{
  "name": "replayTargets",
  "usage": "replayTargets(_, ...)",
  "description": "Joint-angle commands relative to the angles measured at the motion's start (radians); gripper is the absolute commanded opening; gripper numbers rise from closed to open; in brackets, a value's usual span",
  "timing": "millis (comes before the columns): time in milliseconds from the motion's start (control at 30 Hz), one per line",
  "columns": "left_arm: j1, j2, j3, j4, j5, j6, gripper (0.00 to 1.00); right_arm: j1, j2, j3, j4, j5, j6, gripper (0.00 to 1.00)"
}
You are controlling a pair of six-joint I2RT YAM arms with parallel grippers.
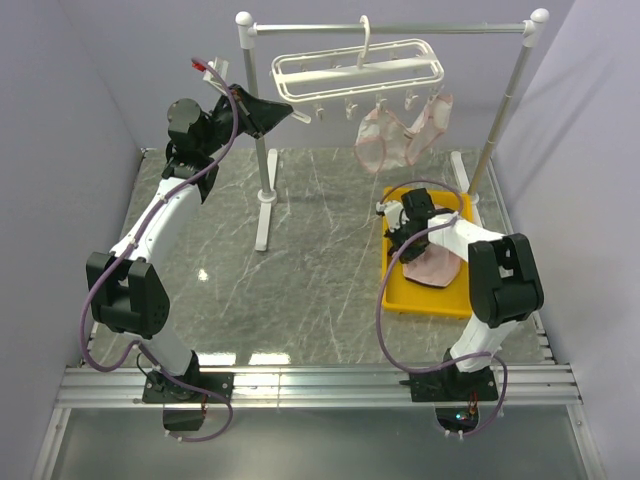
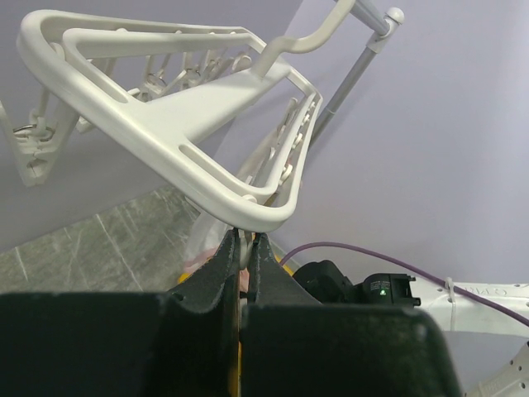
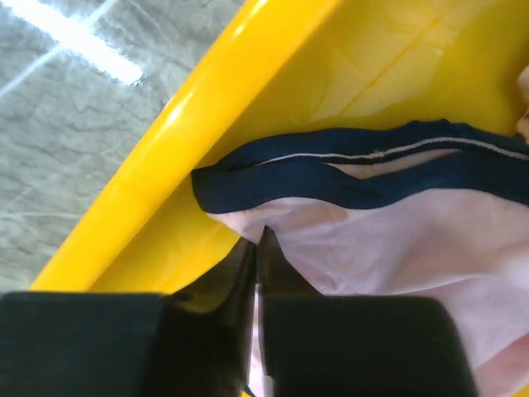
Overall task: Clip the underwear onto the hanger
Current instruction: Pick up the underwear from the bin.
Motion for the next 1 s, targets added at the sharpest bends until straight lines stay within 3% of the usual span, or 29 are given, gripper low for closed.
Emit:
replayTargets(0, 0.004, -0.001, 0.020, 0.041, 0.013, -0.013, 0.00, -0.031, -0.033, -0.009, -0.058, -0.080, -0.078, 0.00)
replayTargets(200, 0.007, -0.004, 0.021, 0.039, 0.024, -0.008, 0.00, -0.094, -0.240, 0.069, -0.249, -0.258, -0.263, 0.00)
replayTargets(400, 0.009, -0.001, 0.032, 0.044, 0.027, -0.018, 0.00, -0.109, -0.348, 0.352, -0.432, -0.425, -0.335, 0.00)
replayTargets(800, 0.013, 0.028, 0.058, 0.097, 0.062, -0.065, 0.00, -0.083, -0.133, 1.105, -0.789, -0.723, -0.372, 0.00)
replayTargets(967, 0.016, 0.040, 0.067, 0.105, 0.078, -0.091, 0.00, -0.028, -0.101, 1.120, -0.681, -0.674, -0.349, 0.00)
